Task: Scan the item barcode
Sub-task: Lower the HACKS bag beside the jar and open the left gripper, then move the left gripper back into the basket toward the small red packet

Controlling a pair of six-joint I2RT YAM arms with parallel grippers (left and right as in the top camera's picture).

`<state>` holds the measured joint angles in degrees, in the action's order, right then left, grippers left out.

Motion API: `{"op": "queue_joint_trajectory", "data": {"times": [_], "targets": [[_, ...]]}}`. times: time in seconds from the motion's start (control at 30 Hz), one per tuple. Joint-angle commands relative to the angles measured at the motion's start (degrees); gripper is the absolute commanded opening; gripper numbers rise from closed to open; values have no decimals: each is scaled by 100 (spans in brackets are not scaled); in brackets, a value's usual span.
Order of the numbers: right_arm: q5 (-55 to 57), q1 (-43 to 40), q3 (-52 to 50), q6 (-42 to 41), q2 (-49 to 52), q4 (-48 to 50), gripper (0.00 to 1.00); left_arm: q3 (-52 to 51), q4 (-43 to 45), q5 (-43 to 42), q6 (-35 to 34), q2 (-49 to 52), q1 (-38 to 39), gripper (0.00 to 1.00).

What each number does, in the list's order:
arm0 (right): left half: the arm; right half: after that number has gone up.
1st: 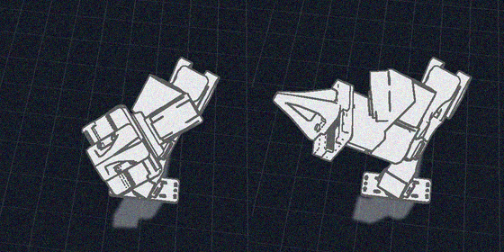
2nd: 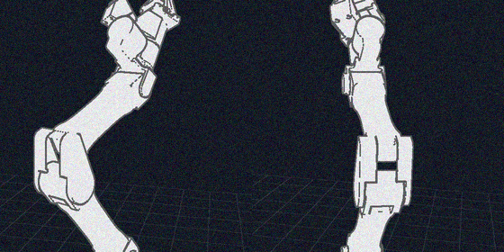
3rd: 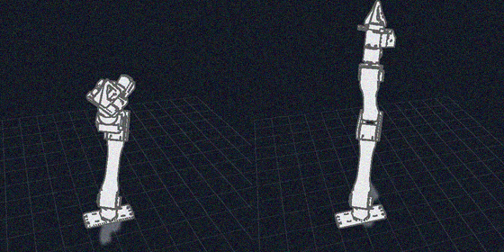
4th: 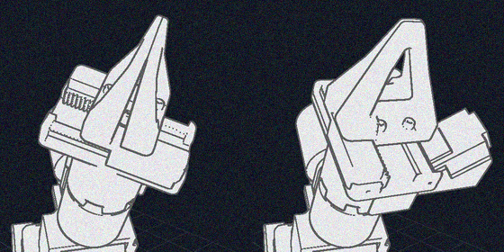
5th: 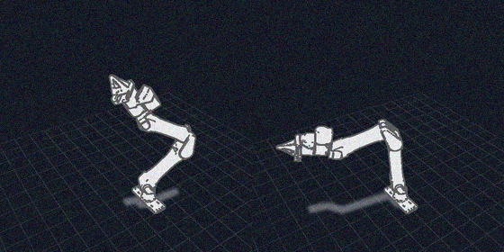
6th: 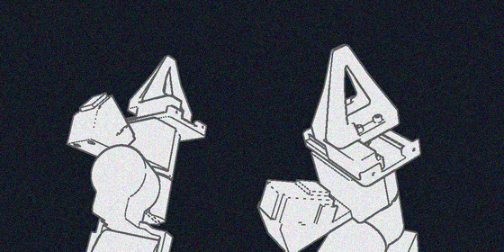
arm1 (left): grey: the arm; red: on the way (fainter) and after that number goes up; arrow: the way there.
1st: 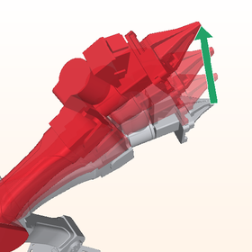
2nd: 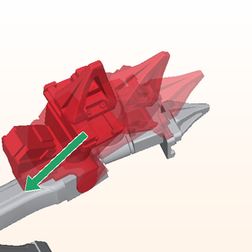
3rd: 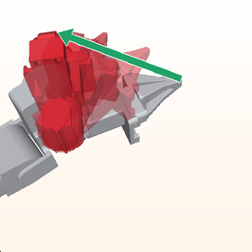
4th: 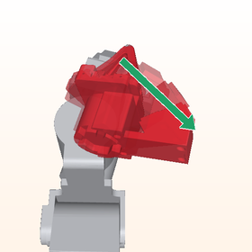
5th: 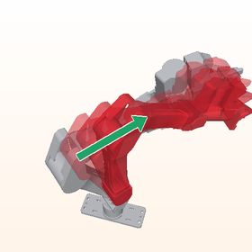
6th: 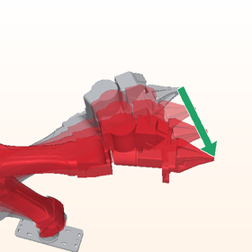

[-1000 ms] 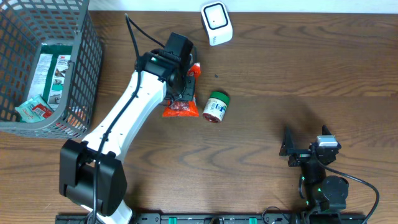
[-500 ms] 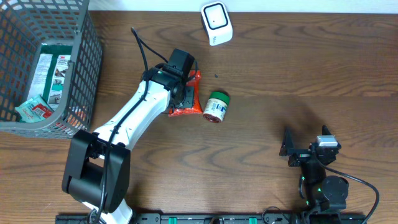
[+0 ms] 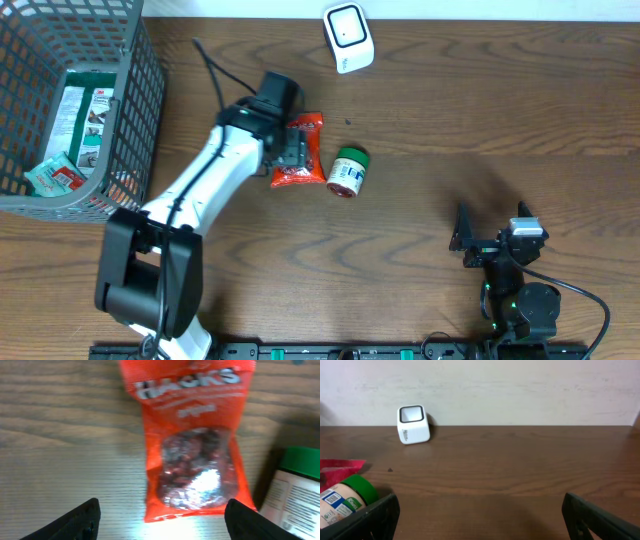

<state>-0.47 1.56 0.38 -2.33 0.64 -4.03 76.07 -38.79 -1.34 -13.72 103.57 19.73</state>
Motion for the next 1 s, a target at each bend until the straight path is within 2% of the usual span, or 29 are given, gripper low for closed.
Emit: {"op": "queue_joint_trajectory", "data": {"times": [0.0, 0.3, 0.53, 0.77, 0.97], "targets": [[-4, -24, -9, 26, -26, -17, 99, 46, -76, -988, 118, 26, -507, 81], [-4, -24, -9, 26, -26, -17, 99, 46, -251, -2227, 608, 26, -1200, 82], [-4, -24, -9, 26, -26, -17, 99, 120, -295, -2223, 621, -216, -1207, 82], [-4, -24, -9, 26, -26, -17, 99, 481, -378, -2146, 623, -1045, -1207, 82], [-4, -24, -9, 26, -26, -17, 99, 896, -579, -1298, 621, -1816, -1207, 82]]}}
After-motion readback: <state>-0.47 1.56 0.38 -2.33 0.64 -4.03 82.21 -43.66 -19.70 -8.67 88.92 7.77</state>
